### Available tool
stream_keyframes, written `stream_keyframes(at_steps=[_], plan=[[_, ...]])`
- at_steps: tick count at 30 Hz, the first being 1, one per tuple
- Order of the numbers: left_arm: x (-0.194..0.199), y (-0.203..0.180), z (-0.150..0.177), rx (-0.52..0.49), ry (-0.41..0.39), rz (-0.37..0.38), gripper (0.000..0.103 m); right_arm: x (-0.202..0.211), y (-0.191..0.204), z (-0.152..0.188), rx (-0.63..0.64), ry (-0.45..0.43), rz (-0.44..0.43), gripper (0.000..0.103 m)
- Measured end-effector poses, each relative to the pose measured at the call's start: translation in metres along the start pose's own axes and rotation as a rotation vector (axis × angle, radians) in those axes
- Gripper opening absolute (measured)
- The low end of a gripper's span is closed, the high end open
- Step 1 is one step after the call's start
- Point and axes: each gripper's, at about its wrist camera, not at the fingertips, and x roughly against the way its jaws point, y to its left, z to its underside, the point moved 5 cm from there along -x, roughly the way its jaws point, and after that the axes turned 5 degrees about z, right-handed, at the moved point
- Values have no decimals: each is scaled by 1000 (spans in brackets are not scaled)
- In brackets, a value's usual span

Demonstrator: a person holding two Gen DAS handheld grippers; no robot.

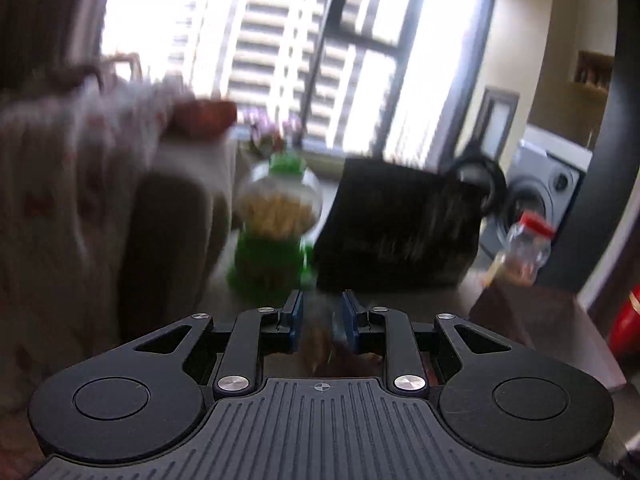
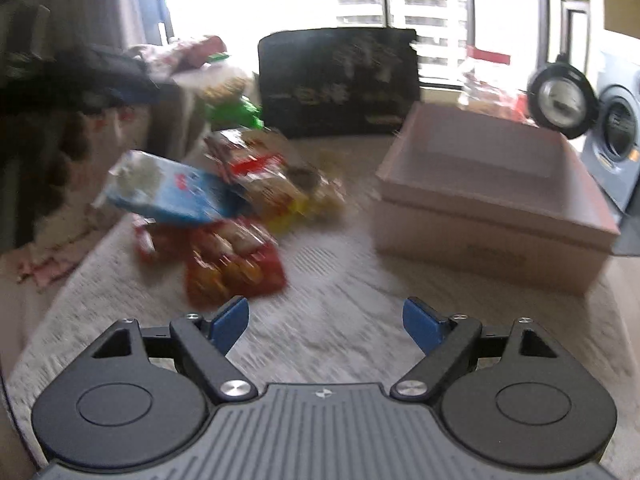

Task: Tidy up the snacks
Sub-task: 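Reach the left tool to the blue seaweed packet and grasp it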

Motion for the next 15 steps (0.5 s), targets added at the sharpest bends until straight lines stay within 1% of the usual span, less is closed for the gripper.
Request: stream_keyframes(at_steps=[3,5,10,13,15], plan=[[-12,10,18,-4,106,46,25,-4,7,-10,20,3,-29,85],[-10,11,32,0,152,88,25,-6,13,-11,47,1,-35,85],[12,5,70,5,232,188,25,-17,25,-11,83,13,-60,83],[27,-4,93,-16,264,224,25,-23,35,-12,129,11,-80,83],[33,-6,105,-12,274,232,25,-31,44,-15,168,14,-109,83]])
